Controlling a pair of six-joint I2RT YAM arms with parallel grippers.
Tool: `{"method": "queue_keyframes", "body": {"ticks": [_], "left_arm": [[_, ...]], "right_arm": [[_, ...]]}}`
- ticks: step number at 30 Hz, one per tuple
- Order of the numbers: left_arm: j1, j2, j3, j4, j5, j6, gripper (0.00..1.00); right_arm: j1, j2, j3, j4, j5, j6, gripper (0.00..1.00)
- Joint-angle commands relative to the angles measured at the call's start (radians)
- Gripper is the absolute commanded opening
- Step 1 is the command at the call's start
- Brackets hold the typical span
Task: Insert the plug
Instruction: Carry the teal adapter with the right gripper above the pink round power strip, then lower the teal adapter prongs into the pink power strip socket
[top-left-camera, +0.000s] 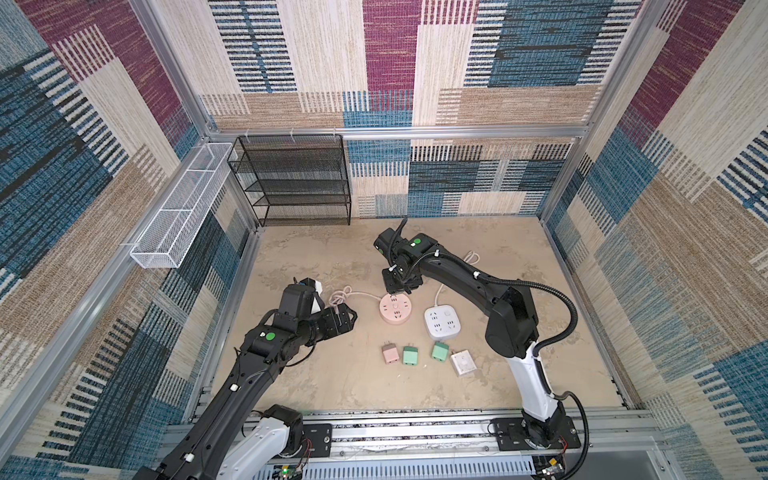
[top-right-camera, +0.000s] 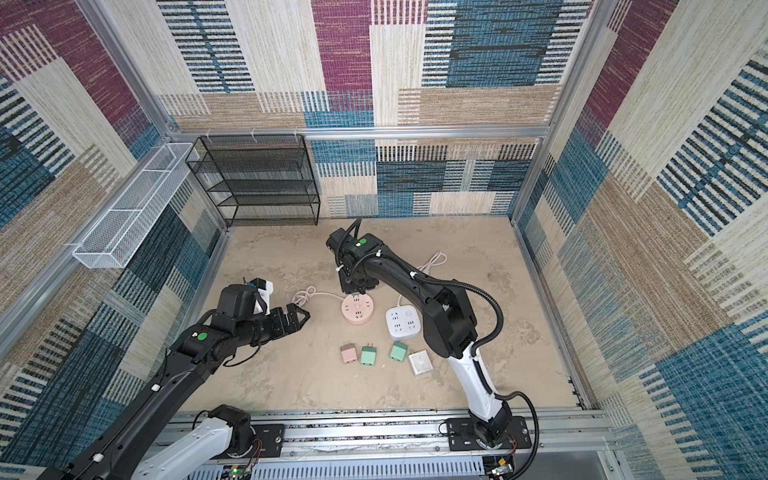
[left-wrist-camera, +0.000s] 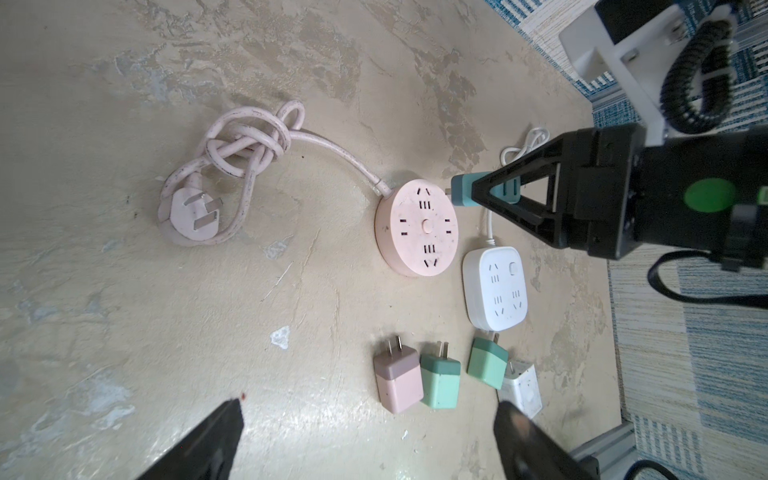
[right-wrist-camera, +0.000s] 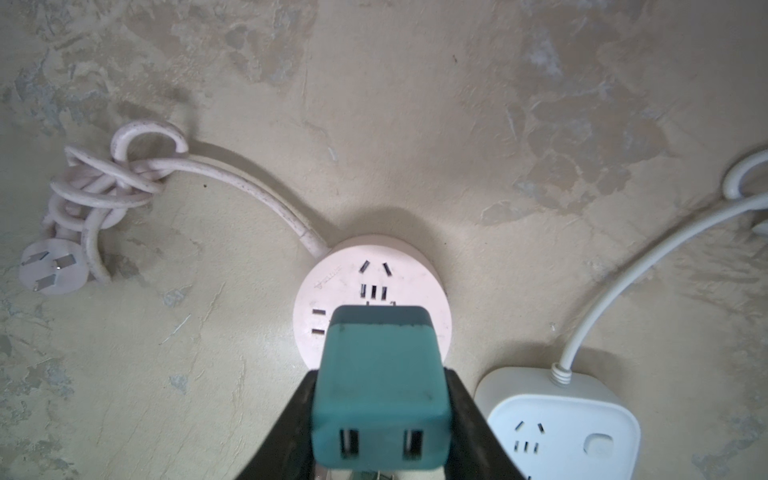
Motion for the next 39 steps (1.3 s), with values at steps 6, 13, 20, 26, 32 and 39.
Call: {"method": "queue_keyframes", "body": {"ticks": [6,13,20,26,32,39], "left_arm": [[0.000,0.000,-0.016,0.035,0.015,0.021,0.99],[0.001,0.002,-0.011,0.035,0.017,0.024,0.99],[0.000,-0.002,-0.018,0.032,0.016,0.020,0.99],[0.001,-0.001,-0.023,0.034,0.017,0.019,0.99],[0.001,-0.001,-0.028,0.039,0.015,0.014,0.99],[0.001,0.000,-0.035,0.046,0.015,0.013,0.99]], "right_arm": [[-0.002,0.041,0.059,-0.045,-0.037,-0.020,0.00],[-0.003,0.056,0.051,-0.042,-0.027,-0.020,0.00],[-0.002,0.078,0.057,-0.040,-0.028,-0.019,0.00],[-0.002,0.088,0.039,-0.032,-0.021,-0.017,0.00],[-0.002,0.090,0.028,-0.026,-0.032,-0.019,0.00],[-0.003,0.103,0.031,-0.029,-0.036,-0.024,0.00]]}}
